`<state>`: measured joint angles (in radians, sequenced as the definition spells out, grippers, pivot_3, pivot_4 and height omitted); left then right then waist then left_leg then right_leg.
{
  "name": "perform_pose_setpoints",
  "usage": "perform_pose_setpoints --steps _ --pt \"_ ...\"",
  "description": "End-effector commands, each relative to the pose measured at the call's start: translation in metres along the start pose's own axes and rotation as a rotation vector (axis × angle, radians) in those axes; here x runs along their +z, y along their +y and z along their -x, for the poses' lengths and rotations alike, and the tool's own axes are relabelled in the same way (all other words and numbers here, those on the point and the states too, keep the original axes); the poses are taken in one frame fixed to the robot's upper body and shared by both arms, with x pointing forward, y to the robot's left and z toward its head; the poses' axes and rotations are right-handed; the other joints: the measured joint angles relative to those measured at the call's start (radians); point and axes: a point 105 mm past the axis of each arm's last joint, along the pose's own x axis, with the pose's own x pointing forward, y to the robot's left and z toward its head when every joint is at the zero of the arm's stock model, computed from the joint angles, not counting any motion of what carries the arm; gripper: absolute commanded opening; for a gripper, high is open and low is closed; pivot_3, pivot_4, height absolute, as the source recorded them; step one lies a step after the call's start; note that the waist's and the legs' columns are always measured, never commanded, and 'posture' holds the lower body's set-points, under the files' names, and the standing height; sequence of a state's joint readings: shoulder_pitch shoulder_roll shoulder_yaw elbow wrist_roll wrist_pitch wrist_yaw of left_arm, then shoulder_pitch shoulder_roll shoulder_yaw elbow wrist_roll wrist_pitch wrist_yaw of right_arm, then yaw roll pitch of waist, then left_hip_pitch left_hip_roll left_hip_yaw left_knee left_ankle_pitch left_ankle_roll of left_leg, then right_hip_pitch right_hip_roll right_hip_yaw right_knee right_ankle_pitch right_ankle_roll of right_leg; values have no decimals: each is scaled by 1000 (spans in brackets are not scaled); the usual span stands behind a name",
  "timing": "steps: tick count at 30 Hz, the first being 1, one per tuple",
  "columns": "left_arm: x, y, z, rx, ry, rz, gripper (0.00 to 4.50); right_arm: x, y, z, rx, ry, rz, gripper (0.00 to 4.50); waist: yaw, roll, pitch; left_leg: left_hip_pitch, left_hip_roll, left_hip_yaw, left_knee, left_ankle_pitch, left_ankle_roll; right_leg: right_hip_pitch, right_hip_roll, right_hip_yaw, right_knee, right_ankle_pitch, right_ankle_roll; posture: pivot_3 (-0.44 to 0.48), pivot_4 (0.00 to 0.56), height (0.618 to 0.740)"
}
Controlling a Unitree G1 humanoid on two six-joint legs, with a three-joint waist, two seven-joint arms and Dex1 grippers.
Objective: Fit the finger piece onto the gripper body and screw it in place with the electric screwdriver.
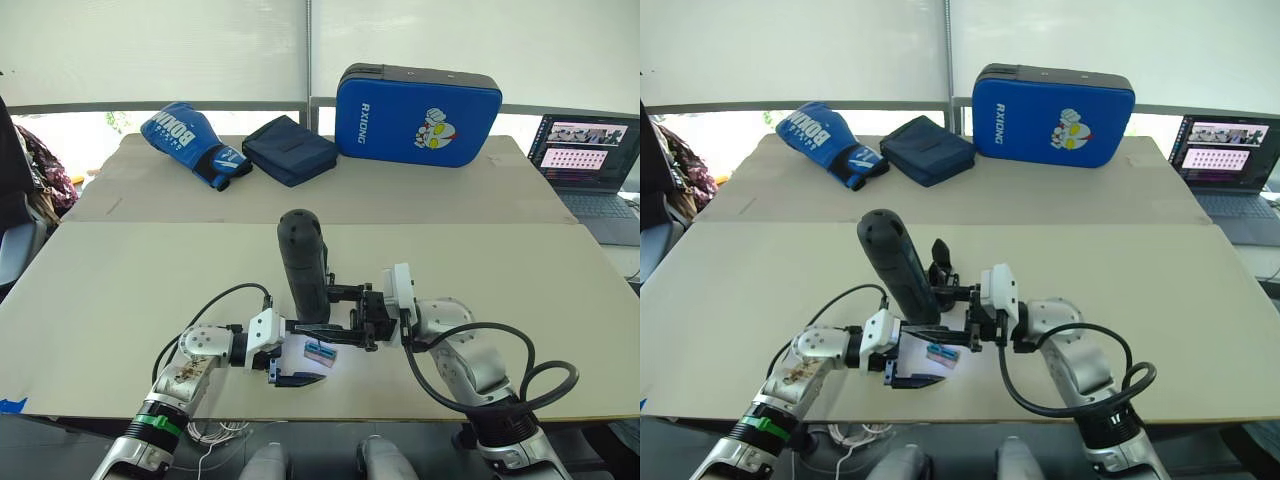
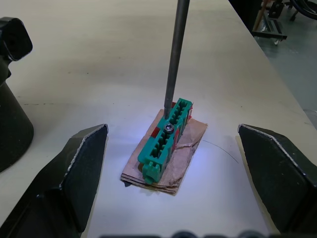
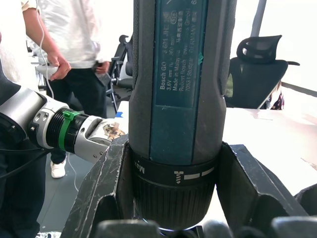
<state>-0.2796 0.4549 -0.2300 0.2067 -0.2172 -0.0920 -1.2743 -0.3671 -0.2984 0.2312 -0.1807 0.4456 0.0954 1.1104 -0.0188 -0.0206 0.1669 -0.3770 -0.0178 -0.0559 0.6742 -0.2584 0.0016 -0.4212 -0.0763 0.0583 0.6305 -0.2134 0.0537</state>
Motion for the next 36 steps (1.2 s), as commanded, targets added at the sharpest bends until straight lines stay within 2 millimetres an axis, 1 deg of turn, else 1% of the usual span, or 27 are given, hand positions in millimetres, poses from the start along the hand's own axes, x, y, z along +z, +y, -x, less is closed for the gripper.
perform_pose_setpoints --steps 1,15,24,36 --pt "-17 -11 -1 -18 31 65 4452 14 1 -7 29 -52 51 1926 0 0 0 0 0 0 0 0 0 0 0 0 0 0 0 0 150 740" --pt "-19 -12 0 -16 33 68 4452 12 2 -6 40 -42 33 1926 -1 0 0 0 0 0 0 0 0 0 0 0 0 0 0 0 150 740" --pt "-19 -12 0 -14 33 68 4452 16 -1 -5 33 -52 38 1926 -1 0 0 0 0 0 0 0 0 0 0 0 0 0 0 0 150 740" --pt "-20 -13 -1 -15 33 71 4452 16 -3 -3 25 -54 37 1926 -1 0 0 0 0 0 0 0 0 0 0 0 0 0 0 0 150 740"
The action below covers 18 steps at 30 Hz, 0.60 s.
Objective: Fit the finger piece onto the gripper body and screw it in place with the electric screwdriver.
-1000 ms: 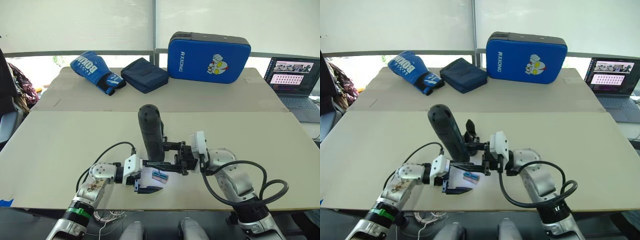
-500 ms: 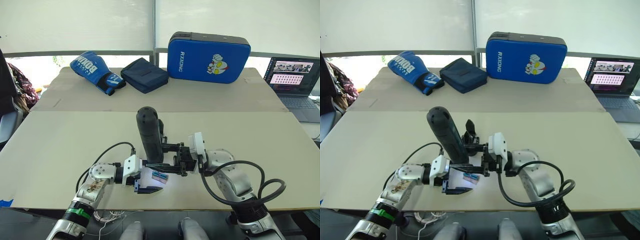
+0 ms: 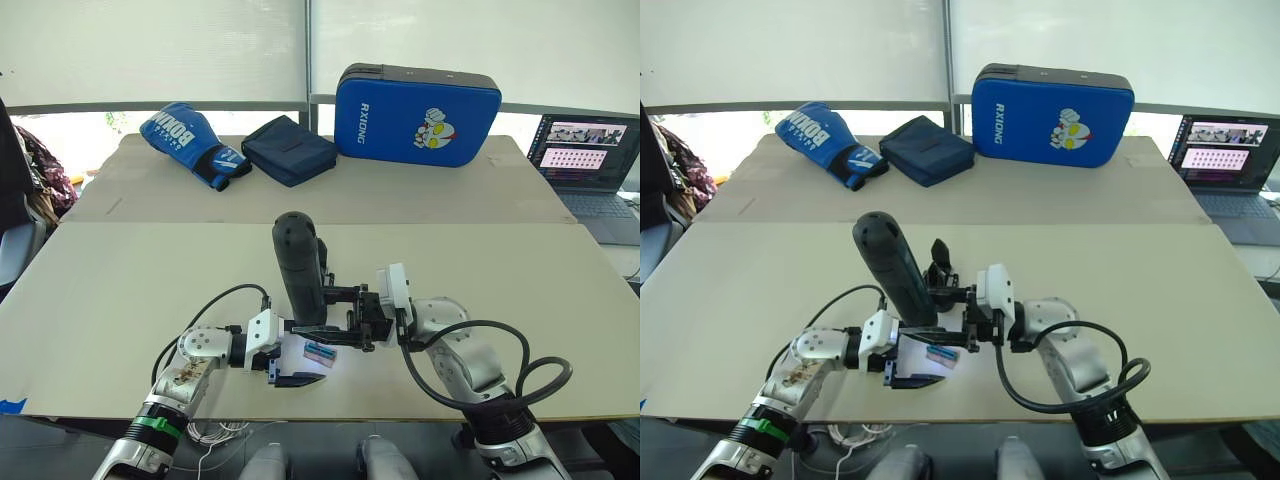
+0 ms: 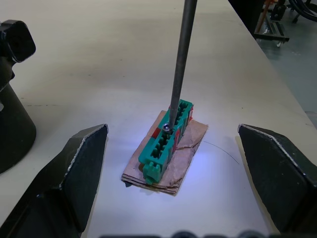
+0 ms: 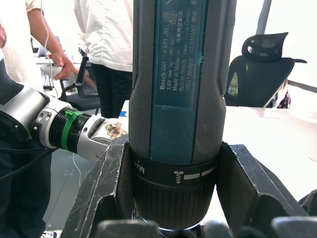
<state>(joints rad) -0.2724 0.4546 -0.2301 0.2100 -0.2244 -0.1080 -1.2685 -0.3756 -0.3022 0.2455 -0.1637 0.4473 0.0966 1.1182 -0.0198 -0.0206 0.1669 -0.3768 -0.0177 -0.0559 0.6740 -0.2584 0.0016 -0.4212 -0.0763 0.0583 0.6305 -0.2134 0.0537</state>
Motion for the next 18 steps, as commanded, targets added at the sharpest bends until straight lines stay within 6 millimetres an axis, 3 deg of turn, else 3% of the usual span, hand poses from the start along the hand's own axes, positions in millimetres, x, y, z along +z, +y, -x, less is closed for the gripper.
perform_pose_setpoints --steps 1,18 --pt "-19 -12 -1 -22 43 74 4452 19 -3 -2 8 -64 51 1926 0 0 0 0 0 0 0 0 0 0 0 0 0 0 0 0 150 740" --pt "-19 -12 -1 -27 42 74 4452 14 -6 0 -8 -44 7 1926 -1 0 0 0 0 0 0 0 0 0 0 0 0 0 0 0 150 740"
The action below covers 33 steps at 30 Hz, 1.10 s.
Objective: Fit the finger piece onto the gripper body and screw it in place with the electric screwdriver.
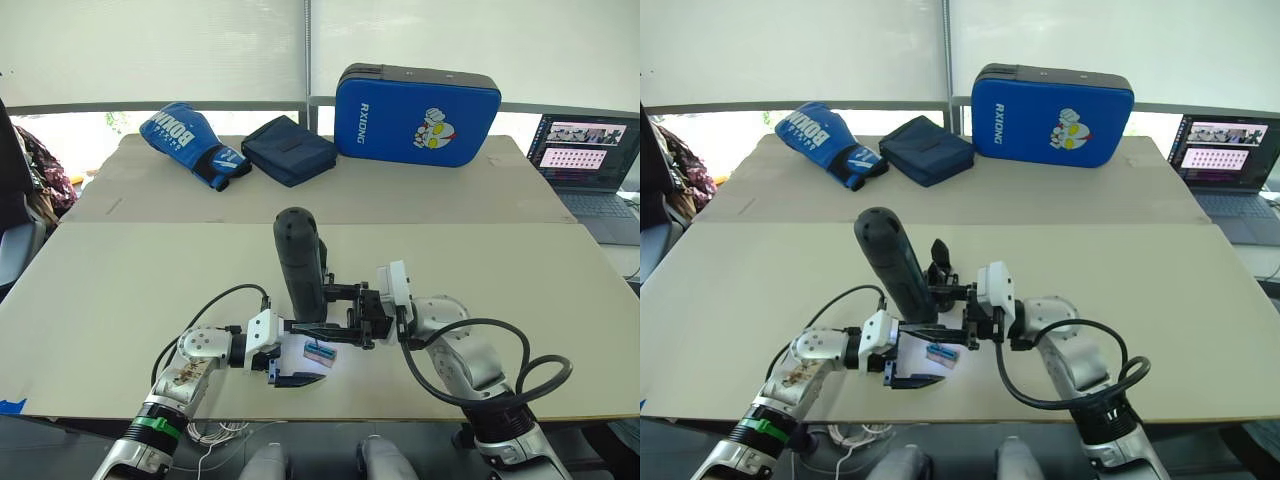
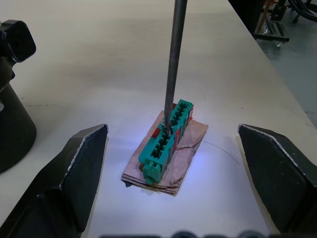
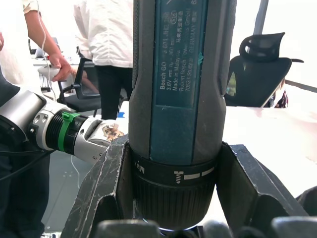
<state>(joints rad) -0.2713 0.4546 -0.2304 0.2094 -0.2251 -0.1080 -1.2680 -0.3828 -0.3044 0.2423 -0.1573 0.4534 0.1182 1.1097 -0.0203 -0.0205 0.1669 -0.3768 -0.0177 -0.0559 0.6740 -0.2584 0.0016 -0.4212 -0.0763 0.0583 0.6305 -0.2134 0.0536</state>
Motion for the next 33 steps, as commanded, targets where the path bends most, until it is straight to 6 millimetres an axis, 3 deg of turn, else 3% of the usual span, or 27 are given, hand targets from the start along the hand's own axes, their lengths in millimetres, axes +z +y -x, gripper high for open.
perform_pose_setpoints --steps 1,33 --pt "-19 -12 -1 -27 43 72 4452 15 -3 0 3 -48 21 1926 0 0 0 0 0 0 0 0 0 0 0 0 0 0 0 0 150 740" --pt "-19 -11 0 -27 48 72 4452 1 -4 7 -8 21 -23 1926 1 0 -1 1 0 0 0 0 0 1 0 0 0 0 0 0 150 740"
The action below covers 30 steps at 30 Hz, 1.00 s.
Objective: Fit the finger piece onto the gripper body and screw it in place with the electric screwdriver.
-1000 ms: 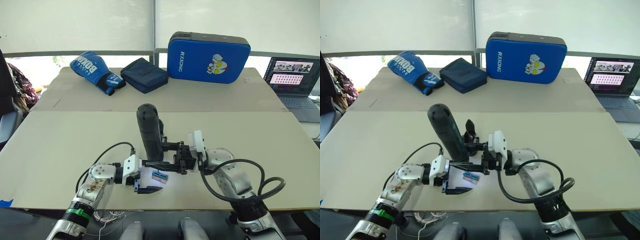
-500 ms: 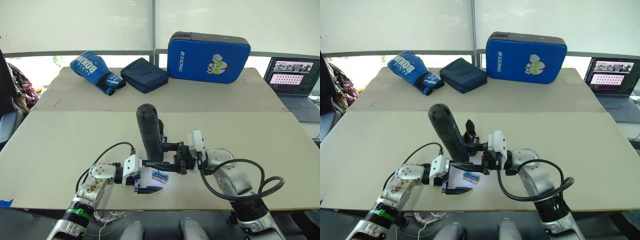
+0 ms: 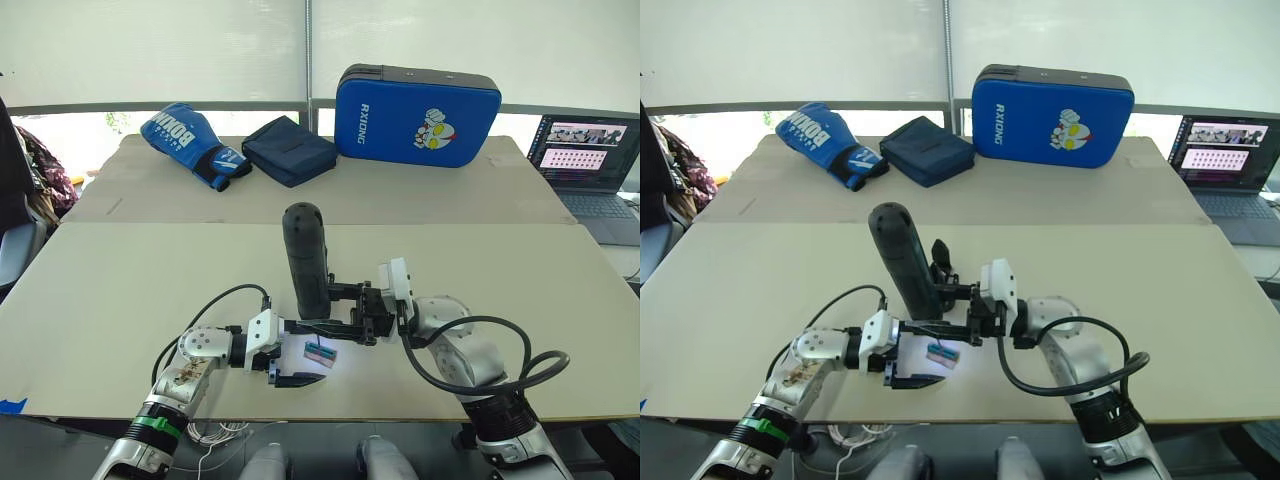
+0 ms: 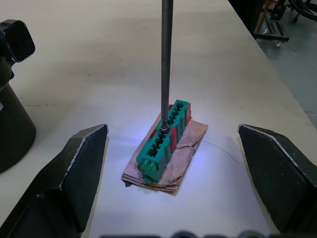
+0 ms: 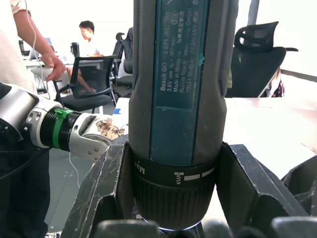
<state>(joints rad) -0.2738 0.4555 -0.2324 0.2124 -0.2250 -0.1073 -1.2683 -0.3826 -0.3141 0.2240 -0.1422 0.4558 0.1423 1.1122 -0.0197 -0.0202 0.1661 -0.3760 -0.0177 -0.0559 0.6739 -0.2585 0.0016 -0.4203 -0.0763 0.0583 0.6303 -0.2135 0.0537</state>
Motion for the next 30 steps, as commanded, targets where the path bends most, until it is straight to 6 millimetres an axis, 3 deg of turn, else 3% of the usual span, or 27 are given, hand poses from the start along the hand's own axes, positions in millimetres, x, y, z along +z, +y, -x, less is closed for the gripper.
perform_pose_setpoints --steps 1,12,24,30 --pt "-18 -11 0 -27 46 70 4452 4 1 1 17 2 1 1926 0 0 0 0 0 0 0 0 0 0 0 0 0 0 0 0 150 740" --pt "-17 -11 1 -25 43 68 4452 4 7 -3 43 2 -2 1926 0 0 -1 0 0 0 0 0 0 0 0 0 0 0 0 0 150 740" --pt "-12 -4 5 6 10 59 4452 22 5 -5 48 -61 101 1926 -1 0 -1 0 0 0 0 0 0 0 0 0 0 0 0 0 150 740" --pt "-3 1 17 40 -45 49 4452 34 8 -5 62 -93 119 1926 -6 0 0 -1 0 0 0 0 0 -1 0 0 0 0 0 0 150 740"
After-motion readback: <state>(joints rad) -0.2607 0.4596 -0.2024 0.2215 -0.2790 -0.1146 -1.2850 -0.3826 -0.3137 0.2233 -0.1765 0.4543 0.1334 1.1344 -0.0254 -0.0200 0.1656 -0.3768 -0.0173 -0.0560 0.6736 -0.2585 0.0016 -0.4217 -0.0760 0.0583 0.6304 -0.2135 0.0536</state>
